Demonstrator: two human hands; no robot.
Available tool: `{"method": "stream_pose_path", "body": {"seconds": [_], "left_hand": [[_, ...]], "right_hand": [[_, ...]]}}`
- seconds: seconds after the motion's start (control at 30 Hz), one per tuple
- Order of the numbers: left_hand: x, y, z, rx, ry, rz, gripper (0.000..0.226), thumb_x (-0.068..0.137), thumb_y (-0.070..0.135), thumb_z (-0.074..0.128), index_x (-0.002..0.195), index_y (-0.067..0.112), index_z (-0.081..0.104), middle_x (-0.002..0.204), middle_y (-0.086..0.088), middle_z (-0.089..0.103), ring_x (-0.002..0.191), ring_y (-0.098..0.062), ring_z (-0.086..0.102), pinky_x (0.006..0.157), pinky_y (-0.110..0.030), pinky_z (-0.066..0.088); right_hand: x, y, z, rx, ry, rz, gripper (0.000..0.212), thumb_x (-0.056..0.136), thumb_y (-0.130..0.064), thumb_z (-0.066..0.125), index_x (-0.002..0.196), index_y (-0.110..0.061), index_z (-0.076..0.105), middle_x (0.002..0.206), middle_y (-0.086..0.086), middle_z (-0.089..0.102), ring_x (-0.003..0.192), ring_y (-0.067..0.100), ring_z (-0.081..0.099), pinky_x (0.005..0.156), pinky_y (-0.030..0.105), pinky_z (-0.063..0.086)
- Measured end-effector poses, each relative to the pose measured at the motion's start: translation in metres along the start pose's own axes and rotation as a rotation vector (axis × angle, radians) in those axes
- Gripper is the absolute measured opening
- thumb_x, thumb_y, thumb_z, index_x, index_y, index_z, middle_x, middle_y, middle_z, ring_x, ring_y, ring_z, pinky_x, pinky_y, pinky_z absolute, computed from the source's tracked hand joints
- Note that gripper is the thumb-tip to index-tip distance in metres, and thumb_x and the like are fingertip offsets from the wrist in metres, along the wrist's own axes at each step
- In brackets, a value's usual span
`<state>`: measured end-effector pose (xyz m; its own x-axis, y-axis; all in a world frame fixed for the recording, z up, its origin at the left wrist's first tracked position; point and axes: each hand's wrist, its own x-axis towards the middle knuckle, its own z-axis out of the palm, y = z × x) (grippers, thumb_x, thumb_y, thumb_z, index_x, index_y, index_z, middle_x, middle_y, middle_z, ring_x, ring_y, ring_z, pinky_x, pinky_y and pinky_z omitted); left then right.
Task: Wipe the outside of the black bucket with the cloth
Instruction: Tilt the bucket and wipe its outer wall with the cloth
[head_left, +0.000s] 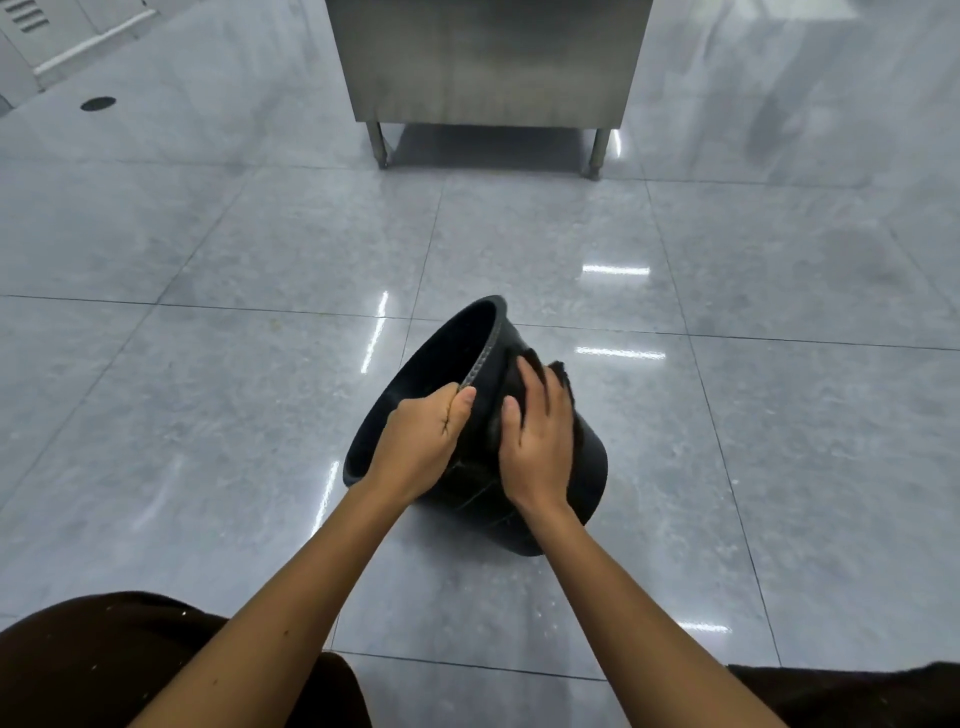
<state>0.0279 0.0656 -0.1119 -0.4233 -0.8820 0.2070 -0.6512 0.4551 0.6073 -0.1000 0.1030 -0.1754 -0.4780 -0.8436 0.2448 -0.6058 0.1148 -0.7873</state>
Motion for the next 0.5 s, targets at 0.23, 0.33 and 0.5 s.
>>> {"method": "stream_pose_path", "body": {"seconds": [0.23, 0.33, 0.5], "left_hand": [[-0.018, -0.032, -0.004, -0.004, -0.058, -0.001, 0.026, 0.091, 0.047, 0.031, 0.073, 0.03, 0.038, 0.05, 0.008, 0.041, 0.046, -0.01, 0.042, 0.046, -0.023, 0.033], [-0.027, -0.044, -0.005, -0.022, -0.063, -0.002, 0.035, 0.085, 0.058, 0.025, 0.066, 0.032, 0.036, 0.047, 0.009, 0.037, 0.041, -0.01, 0.037, 0.043, -0.016, 0.03], [-0.015, -0.031, -0.001, -0.085, 0.055, -0.042, 0.055, 0.084, 0.064, 0.021, 0.079, 0.024, 0.059, 0.049, -0.006, 0.054, 0.046, -0.014, 0.052, 0.047, -0.031, 0.042]], "right_hand": [[0.001, 0.051, -0.012, -0.043, 0.057, 0.358, 0.05, 0.1, -0.042, 0.024, 0.142, -0.024, 0.042, 0.148, 0.004, 0.044, 0.139, 0.026, 0.035, 0.116, 0.046, 0.028], [0.006, 0.056, -0.018, -0.048, 0.043, 0.693, 0.048, 0.102, -0.037, 0.022, 0.142, -0.02, 0.042, 0.15, 0.009, 0.04, 0.138, 0.03, 0.033, 0.117, 0.049, 0.023], [0.024, -0.011, 0.002, 0.031, 0.017, 0.464, 0.043, 0.101, -0.03, 0.03, 0.139, -0.017, 0.047, 0.149, 0.008, 0.042, 0.14, 0.028, 0.031, 0.118, 0.045, 0.018]]}}
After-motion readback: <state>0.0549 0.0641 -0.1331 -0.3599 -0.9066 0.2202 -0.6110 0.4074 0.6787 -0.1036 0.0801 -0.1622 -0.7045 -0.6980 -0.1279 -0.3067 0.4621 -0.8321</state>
